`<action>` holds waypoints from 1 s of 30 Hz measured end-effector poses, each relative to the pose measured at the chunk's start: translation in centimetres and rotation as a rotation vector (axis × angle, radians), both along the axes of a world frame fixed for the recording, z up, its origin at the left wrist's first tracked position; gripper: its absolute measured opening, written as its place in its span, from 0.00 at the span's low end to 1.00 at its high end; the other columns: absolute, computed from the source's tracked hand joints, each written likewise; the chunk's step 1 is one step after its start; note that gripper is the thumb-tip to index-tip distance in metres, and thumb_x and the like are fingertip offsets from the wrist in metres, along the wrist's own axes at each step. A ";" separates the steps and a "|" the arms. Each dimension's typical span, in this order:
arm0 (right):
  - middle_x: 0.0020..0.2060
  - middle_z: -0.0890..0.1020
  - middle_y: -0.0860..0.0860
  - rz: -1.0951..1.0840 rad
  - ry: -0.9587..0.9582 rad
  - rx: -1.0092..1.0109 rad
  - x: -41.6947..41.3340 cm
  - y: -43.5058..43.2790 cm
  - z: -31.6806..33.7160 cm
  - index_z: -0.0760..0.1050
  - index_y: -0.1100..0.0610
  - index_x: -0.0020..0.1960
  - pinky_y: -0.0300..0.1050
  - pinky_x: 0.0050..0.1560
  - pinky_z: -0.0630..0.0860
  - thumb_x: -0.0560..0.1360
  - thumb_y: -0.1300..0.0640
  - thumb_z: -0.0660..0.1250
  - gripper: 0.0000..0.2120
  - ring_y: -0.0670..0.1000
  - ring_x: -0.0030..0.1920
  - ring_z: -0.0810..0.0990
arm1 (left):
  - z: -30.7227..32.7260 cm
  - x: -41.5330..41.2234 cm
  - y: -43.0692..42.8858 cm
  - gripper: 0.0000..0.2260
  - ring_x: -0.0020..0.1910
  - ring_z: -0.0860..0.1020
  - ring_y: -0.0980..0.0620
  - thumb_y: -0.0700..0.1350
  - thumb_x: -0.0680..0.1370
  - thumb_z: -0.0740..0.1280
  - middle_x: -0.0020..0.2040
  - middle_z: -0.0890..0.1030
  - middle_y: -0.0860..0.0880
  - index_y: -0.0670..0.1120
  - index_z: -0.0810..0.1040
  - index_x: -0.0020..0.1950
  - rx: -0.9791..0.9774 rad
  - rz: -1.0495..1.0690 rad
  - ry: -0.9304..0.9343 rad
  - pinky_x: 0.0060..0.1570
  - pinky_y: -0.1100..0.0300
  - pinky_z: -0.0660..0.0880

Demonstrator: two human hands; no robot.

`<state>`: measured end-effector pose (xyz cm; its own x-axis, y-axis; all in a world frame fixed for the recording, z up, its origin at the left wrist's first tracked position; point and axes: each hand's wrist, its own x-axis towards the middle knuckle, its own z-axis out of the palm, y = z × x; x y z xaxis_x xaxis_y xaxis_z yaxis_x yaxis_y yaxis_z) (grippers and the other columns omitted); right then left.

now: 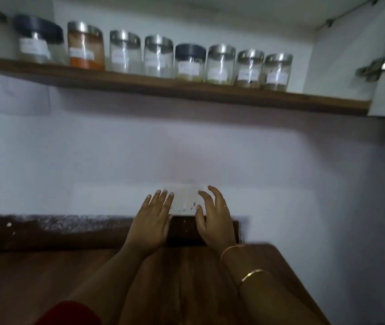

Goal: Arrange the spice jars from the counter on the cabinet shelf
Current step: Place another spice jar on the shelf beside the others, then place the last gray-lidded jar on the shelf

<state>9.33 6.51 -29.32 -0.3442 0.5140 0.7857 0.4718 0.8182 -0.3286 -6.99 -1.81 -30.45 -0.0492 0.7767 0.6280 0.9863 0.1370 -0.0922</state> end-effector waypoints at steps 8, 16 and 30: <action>0.72 0.65 0.58 0.082 -0.351 -0.274 -1.3 -7.3 -12.6 0.71 0.56 0.68 0.45 0.67 0.66 0.78 0.52 0.60 0.20 0.56 0.69 0.69 | -10.3 -1.8 -7.7 0.23 0.64 0.75 0.40 0.48 0.77 0.53 0.62 0.78 0.40 0.38 0.76 0.64 -0.172 0.038 -0.139 0.64 0.43 0.68; 0.75 0.57 0.55 0.271 -0.790 -0.574 -3.1 -12.8 -19.6 0.59 0.57 0.75 0.49 0.71 0.62 0.76 0.38 0.59 0.34 0.57 0.73 0.60 | -19.5 -2.0 -13.4 0.23 0.77 0.49 0.45 0.50 0.83 0.48 0.77 0.53 0.42 0.44 0.52 0.77 -0.639 0.241 -0.359 0.74 0.51 0.45; 0.70 0.59 0.53 0.208 -0.750 -0.812 -3.4 -15.5 -22.1 0.52 0.50 0.77 0.52 0.68 0.68 0.65 0.34 0.70 0.48 0.56 0.71 0.62 | -21.9 -4.1 -17.3 0.20 0.72 0.61 0.43 0.50 0.82 0.49 0.73 0.64 0.41 0.43 0.62 0.72 -0.705 0.308 -0.548 0.72 0.50 0.55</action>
